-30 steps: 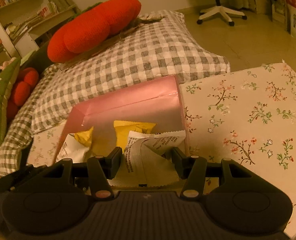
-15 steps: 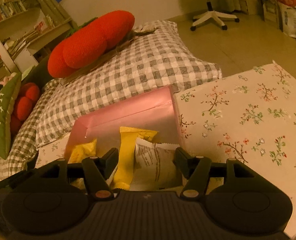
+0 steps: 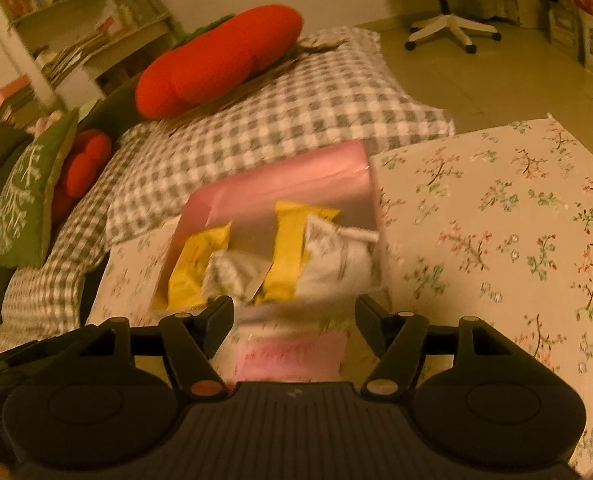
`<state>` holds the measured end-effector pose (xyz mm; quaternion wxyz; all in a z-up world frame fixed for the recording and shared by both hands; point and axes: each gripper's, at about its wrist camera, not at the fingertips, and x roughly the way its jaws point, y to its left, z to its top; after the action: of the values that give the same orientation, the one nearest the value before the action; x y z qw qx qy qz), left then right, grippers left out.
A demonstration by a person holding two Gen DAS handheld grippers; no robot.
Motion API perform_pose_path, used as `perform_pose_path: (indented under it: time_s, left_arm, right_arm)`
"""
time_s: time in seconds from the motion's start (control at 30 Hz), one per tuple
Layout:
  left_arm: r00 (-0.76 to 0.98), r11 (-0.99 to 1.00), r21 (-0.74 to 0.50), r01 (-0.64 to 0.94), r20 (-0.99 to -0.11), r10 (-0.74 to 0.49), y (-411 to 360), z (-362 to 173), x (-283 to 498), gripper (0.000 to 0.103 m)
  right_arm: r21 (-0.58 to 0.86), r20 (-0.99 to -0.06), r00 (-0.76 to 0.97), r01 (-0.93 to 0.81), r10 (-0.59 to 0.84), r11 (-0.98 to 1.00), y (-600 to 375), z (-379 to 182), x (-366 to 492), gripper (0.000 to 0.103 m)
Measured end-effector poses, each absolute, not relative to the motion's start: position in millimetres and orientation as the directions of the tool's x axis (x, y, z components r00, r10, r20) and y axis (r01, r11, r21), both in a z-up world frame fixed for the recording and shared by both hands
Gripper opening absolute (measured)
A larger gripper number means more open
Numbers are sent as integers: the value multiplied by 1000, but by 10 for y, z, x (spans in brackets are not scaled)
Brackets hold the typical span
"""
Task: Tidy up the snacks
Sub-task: 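Withdraw both grippers from the box toward the remaining snacks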
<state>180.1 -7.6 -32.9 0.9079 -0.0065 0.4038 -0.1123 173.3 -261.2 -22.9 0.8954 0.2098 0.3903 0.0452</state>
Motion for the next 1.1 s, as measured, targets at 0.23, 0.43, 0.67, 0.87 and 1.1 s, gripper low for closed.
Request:
perform_pose_path:
  time_s: [0.23,0.43,0.67,0.87,1.1]
  left_arm:
    - [581,988,-125,91,-799,-154,230,-400,1424,65]
    - [491,969,-242,-55,-852,-185,532,-570,1218,70]
    - [402,927,-321,-196,-888,-223,655,-876,1107,74]
    - [379,873,-398,-282,-882,-280,703,-1089,1146,85]
    - [431,886,-354,-300,-879,-205,632,-1146,1247,92]
  right_arm:
    - [379,-723,635,36,272,925,-2410,-170,1503,65]
    - [335,-768,570,-32,293,942,-2172,-175,1329,67]
    - [317,-821,433,-194,372,928,-1832,-367,1235,67]
    - [357,-836,361,-213,413,909,-1695,-573,1237,67]
    - [362,-850,306,-253,429,897,-1542,-768,1192,67]
